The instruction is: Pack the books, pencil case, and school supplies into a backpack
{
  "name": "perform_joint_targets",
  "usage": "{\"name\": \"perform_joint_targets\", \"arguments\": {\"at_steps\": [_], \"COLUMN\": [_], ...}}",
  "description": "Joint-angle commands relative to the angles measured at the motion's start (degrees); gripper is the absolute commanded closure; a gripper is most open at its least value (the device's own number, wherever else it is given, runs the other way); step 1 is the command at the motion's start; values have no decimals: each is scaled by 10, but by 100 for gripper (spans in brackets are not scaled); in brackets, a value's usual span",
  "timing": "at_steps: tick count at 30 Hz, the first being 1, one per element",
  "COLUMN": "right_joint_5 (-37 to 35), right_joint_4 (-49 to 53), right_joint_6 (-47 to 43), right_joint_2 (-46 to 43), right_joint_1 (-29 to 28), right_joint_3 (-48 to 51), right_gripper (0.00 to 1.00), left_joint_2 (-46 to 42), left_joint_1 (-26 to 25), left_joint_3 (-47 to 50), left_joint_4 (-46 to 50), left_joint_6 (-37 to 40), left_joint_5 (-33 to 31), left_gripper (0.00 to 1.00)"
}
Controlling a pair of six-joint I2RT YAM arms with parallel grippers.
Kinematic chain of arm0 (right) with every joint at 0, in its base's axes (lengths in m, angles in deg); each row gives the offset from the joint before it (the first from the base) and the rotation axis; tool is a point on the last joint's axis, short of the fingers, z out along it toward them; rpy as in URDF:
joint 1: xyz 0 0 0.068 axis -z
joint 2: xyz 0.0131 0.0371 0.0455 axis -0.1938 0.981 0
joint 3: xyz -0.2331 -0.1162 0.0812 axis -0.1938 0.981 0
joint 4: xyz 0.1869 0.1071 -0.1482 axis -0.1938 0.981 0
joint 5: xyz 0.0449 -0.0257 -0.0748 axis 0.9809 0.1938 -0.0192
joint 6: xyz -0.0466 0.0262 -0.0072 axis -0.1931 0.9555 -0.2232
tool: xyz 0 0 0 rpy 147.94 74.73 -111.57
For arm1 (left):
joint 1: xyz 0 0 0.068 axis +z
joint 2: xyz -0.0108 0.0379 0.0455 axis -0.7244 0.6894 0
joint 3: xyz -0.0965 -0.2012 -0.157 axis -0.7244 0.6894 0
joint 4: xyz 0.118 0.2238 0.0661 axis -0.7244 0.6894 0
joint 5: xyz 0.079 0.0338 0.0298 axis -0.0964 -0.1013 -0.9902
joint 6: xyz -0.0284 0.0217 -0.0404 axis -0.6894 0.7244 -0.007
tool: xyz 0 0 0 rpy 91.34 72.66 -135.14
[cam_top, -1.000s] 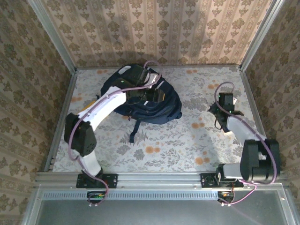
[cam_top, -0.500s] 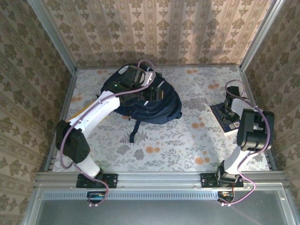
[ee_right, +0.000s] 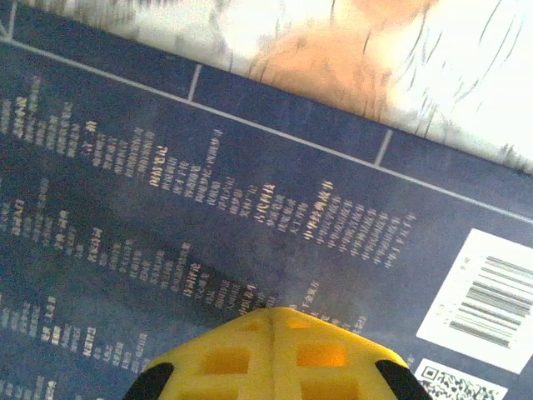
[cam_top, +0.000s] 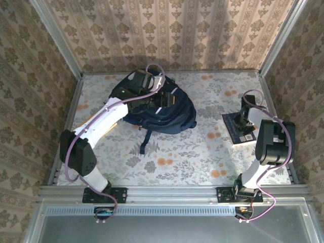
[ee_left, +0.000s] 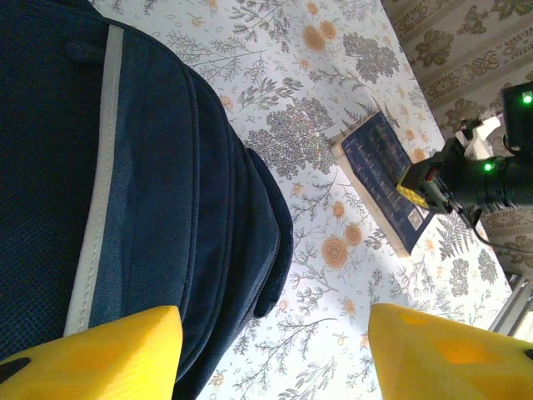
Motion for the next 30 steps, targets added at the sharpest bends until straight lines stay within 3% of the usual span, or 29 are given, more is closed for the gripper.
{"name": "perform_joint_targets", "arguments": {"at_steps": [1, 10, 18, 24, 26, 30], "right_joint_5": [62, 32, 23, 90, 102, 104], "right_joint_4": [15, -33, -41, -70, -59, -30], "right_joint_6": [77, 231, 280, 178, 111, -18], "right_joint_2": [-23, -95, -152, -164, -215, -309], "right_joint_1": [-43, -226, -318, -353, -351, -350], "right_joint_3": [55, 143, 215, 212, 209, 182], "right_gripper": [100, 100, 100, 100, 100, 76], "left_joint_2": [-10, 39, 146, 187, 186, 193], "left_joint_1": [3, -19, -76, -99, -106, -116], "left_joint_3": [9, 0, -63, -91, -85, -78], "left_joint_4": [-10, -9, 26, 62, 74, 97], "left_joint_6": [-3, 7, 16, 17, 22, 38], "left_joint_5": [0, 29, 113, 165, 167, 150], "left_gripper": [38, 39, 37, 38, 37, 37]}}
